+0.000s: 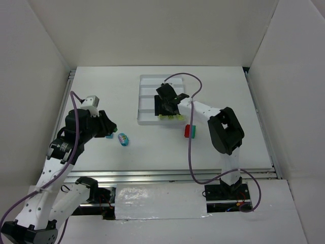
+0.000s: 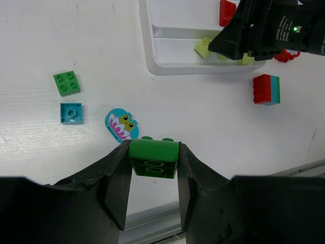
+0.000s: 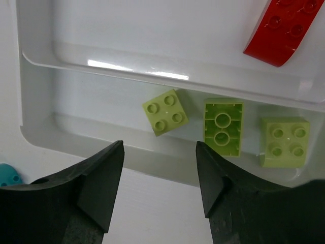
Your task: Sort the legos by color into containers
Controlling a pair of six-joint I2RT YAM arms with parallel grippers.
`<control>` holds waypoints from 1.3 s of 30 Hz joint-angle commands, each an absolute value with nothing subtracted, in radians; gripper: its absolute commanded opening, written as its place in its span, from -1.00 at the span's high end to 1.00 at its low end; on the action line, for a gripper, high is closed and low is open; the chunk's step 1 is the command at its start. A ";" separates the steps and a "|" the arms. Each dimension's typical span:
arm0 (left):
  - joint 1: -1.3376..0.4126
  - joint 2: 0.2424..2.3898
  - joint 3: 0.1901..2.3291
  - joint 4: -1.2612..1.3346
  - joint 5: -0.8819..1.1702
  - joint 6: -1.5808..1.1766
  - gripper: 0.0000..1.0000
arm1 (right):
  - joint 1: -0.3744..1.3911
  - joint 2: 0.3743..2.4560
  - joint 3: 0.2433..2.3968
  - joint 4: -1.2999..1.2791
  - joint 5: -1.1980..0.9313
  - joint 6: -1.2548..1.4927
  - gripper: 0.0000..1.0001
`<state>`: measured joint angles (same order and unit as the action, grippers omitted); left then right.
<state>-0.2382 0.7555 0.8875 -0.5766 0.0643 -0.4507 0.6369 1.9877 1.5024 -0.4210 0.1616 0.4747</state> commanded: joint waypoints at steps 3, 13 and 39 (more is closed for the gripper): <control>-0.242 0.739 0.896 -0.555 0.064 -0.456 1.00 | 0.637 1.973 1.572 -0.416 0.161 0.469 -0.41; -0.242 0.727 0.899 -0.490 0.202 -0.500 1.00 | 0.643 1.728 1.364 -0.238 -0.278 0.405 -0.49; -0.241 0.542 0.727 0.090 0.831 -0.994 1.00 | 0.894 1.293 0.900 0.713 -0.716 0.825 -0.53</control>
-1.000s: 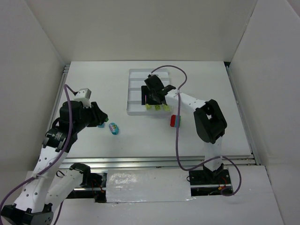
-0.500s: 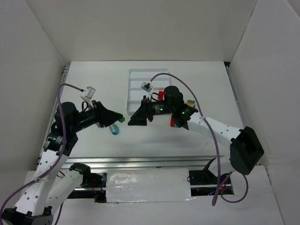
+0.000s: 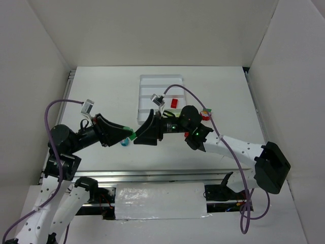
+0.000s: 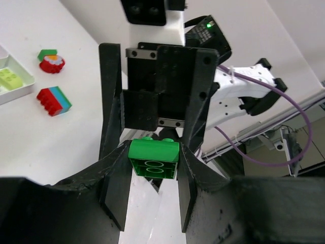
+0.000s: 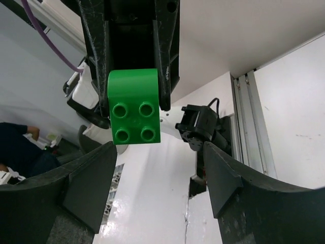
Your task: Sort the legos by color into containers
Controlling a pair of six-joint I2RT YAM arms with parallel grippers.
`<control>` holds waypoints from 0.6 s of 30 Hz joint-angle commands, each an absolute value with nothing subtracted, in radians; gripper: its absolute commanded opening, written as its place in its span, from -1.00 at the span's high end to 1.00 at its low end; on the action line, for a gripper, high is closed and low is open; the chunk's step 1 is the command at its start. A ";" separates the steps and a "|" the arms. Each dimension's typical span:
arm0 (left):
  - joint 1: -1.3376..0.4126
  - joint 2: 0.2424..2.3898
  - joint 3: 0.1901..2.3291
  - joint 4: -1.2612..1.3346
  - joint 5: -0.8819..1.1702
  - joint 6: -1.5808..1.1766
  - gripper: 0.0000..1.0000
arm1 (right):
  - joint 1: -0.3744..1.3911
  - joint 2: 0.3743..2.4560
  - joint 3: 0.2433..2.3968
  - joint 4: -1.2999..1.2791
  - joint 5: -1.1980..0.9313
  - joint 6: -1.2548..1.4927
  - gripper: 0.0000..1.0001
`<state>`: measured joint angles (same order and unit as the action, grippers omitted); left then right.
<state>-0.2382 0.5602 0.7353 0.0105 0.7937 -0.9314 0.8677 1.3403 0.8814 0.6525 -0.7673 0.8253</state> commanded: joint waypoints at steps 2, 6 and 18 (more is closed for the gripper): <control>-0.241 0.528 0.719 0.092 0.833 -1.003 1.00 | 0.896 1.286 0.899 0.701 -0.677 0.827 -0.49; -0.241 0.511 0.719 0.078 0.825 -1.011 1.00 | 0.896 1.276 0.902 0.680 -0.638 0.824 -0.42; -0.241 0.518 0.713 0.113 0.841 -1.042 1.00 | 0.919 1.331 0.925 0.822 -0.710 0.908 -0.20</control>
